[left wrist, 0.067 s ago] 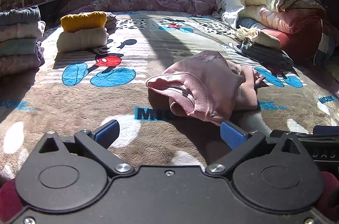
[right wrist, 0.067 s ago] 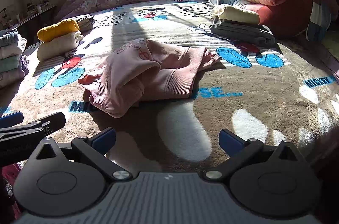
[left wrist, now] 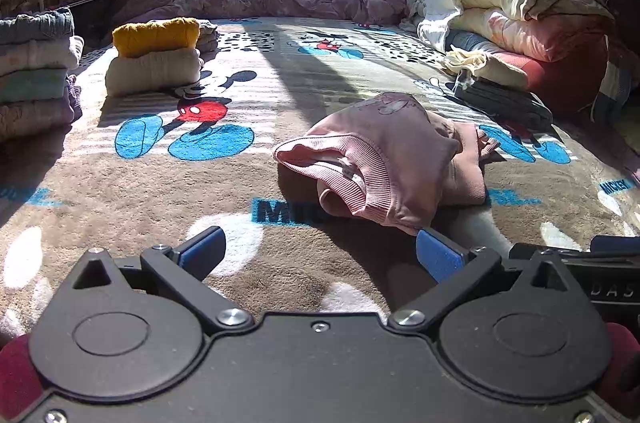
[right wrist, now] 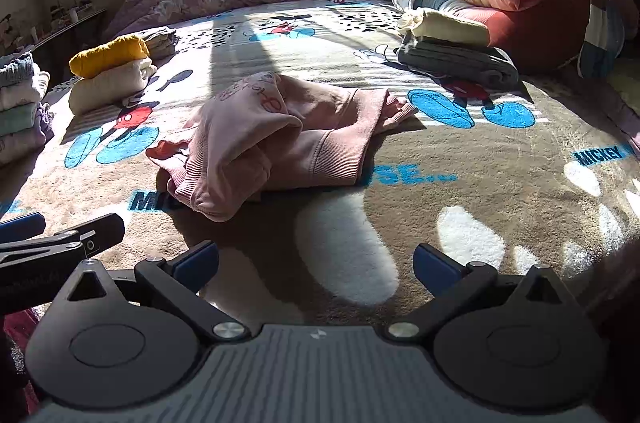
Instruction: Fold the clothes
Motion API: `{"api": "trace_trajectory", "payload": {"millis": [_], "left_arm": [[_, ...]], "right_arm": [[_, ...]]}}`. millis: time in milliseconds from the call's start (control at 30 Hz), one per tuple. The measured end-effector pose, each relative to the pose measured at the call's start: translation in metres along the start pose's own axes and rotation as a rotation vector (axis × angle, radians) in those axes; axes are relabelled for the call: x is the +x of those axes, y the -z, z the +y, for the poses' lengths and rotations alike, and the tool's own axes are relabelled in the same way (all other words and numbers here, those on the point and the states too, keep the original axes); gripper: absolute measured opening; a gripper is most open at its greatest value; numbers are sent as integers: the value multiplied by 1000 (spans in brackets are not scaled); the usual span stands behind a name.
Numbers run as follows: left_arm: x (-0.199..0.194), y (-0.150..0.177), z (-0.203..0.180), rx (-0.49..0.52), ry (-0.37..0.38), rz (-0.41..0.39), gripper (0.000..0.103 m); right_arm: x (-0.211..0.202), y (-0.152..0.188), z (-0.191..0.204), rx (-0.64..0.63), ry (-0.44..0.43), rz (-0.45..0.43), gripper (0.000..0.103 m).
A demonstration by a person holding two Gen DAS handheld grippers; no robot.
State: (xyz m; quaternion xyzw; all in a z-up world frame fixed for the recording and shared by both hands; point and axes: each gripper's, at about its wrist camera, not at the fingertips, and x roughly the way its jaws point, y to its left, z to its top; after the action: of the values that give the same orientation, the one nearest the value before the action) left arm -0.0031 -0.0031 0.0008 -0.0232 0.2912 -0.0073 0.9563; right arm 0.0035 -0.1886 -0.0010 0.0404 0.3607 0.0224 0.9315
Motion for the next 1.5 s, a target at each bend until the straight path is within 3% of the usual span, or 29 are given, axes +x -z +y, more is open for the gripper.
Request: {"api": "trace_trajectory", "payload": {"millis": [267, 1500], "left_arm": [[5, 2, -2, -9, 19, 44, 103], [6, 2, 0, -14, 17, 49, 103]], "right_arm": [[2, 1, -2, 4, -13, 2, 102], [-9, 5, -9, 64, -77, -113, 102]]}}
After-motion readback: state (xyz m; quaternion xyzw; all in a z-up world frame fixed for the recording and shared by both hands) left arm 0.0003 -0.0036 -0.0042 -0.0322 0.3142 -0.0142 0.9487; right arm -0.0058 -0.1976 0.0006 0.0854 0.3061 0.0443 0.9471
